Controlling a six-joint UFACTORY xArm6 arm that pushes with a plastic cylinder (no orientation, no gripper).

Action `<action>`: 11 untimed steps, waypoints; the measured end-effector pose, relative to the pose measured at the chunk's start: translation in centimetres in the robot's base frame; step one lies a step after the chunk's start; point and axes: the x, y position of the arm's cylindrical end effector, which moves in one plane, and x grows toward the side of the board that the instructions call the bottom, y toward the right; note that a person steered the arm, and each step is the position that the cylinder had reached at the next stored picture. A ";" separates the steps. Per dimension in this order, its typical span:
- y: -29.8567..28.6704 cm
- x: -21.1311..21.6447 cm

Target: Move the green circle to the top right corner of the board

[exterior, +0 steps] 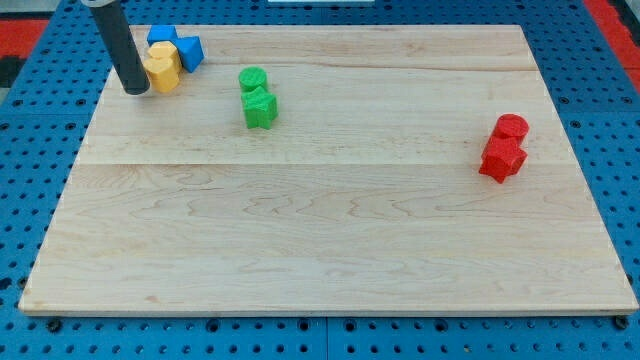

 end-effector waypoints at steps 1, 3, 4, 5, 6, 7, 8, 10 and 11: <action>3.3 2.2; 7.5 3.3; 10.0 1.4; 15.6 -2.0; 22.7 -5.1; 24.5 -2.5; 27.1 -1.1; 28.7 -5.7; 28.3 -7.2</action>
